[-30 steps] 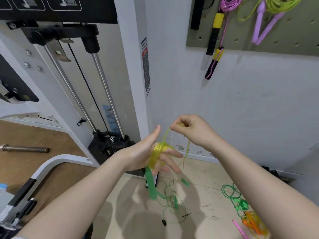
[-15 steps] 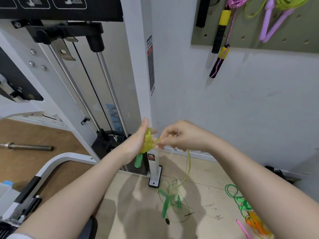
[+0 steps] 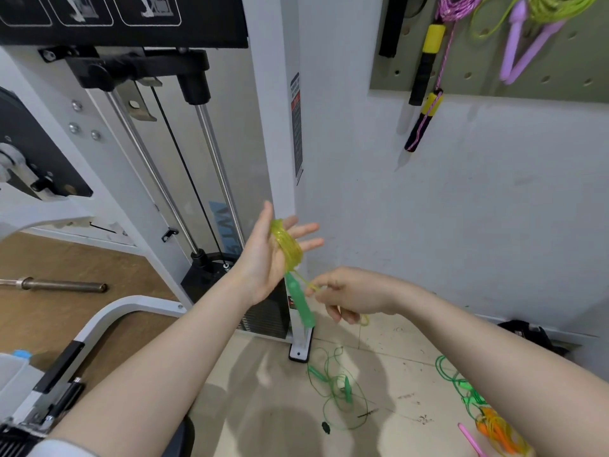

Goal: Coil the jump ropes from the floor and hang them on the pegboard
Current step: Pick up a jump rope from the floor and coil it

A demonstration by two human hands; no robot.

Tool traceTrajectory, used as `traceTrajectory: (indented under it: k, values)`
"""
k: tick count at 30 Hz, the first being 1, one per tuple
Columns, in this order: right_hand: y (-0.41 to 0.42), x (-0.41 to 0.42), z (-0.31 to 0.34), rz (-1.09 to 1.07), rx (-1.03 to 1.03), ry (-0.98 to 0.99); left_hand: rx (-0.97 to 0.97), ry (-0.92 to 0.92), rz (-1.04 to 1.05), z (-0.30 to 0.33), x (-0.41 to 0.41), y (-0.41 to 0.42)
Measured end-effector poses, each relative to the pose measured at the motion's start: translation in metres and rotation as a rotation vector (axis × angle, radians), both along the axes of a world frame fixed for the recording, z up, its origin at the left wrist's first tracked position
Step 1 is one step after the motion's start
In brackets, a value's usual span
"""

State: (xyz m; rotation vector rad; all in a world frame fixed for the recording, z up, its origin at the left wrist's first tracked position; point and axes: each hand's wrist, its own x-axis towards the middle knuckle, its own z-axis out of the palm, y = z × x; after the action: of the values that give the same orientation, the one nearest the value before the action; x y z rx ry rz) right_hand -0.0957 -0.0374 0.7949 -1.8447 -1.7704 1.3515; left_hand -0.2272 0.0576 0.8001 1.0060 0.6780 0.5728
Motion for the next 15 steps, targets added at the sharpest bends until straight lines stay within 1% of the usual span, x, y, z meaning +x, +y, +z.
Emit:
traceTrajectory:
  k: [1, 3, 5, 7, 8, 9, 10, 12, 13, 15]
  values:
    - [-0.005, -0.001, 0.007, 0.053, -0.027, -0.013, 0.041, 0.079, 0.032, -0.005, -0.001, 0.005]
    - [-0.011, -0.003, 0.023, 0.102, 0.038, -0.024, 0.103, 0.259, -0.005, -0.015, -0.007, 0.01]
    - [-0.009, -0.002, 0.037, 0.024, 0.183, 0.05, 0.108, 0.367, -0.196, -0.018, -0.012, 0.004]
    - [0.0, 0.007, 0.045, -0.137, 0.35, 0.142, 0.157, 0.446, -0.456, -0.011, -0.015, -0.008]
    - [0.005, 0.012, 0.045, -0.22, 0.419, 0.17, 0.168, 0.448, -0.557, -0.006, -0.016, -0.014]
    - [0.01, 0.016, 0.044, -0.288, 0.465, 0.188, 0.158, 0.408, -0.63, 0.0, -0.017, -0.018]
    - [0.012, 0.018, 0.04, -0.332, 0.486, 0.191, 0.142, 0.331, -0.68, 0.006, -0.017, -0.021]
    - [0.013, 0.017, 0.028, -0.352, 0.47, 0.18, 0.096, 0.13, -0.723, 0.016, -0.018, -0.021]
    - [0.011, 0.013, 0.022, -0.341, 0.439, 0.192, 0.065, 0.034, -0.711, 0.019, -0.018, -0.02]
    - [0.007, 0.004, 0.009, -0.322, 0.376, 0.204, -0.003, -0.112, -0.604, 0.022, -0.017, -0.017]
